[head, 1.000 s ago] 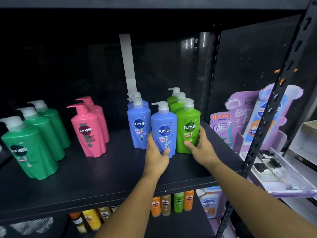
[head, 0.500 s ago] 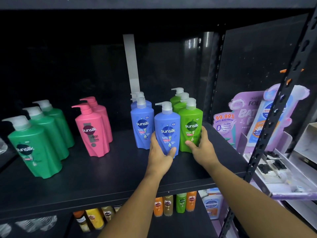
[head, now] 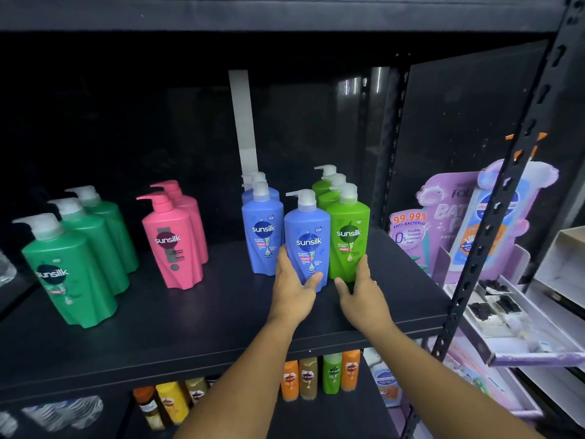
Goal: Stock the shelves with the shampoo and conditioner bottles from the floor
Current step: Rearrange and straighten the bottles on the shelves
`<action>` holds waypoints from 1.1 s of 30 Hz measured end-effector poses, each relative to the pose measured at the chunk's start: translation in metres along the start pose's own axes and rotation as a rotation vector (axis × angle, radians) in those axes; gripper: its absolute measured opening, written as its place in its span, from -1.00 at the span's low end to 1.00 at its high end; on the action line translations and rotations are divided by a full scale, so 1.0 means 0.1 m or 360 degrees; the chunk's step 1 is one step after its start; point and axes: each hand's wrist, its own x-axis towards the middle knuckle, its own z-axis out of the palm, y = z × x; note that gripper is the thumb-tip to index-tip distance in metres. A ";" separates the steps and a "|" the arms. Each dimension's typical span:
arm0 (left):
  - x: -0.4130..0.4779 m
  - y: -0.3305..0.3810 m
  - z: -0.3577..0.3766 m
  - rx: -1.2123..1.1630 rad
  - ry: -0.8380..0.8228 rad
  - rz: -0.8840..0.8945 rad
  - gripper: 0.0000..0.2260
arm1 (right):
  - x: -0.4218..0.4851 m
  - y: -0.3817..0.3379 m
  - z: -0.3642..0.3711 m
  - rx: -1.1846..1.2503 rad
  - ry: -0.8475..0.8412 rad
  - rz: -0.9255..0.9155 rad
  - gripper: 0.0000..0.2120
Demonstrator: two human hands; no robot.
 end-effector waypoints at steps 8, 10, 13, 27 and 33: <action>-0.13 -0.01 -0.23 0.0049 -0.0025 0.0003 -0.24 | -0.13 -0.08 -0.01 -0.0149 0.0084 -0.0013 -0.18; -0.17 -0.03 -0.37 0.0063 -0.0050 0.0003 -0.27 | -0.13 -0.06 -0.02 -0.0151 0.0095 -0.0026 -0.18; -0.21 -0.07 -0.60 0.0123 -0.0096 0.0015 -0.31 | -0.10 -0.06 -0.03 0.0002 0.0163 -0.0025 -0.24; -0.11 -0.17 -0.89 0.0148 -0.0009 -0.0048 -0.31 | 0.07 -0.12 -0.02 0.0182 0.0238 0.0018 -0.25; -0.05 -0.18 -0.85 0.0125 0.0054 -0.0047 -0.34 | 0.10 -0.12 -0.01 0.0126 0.0272 0.0066 -0.35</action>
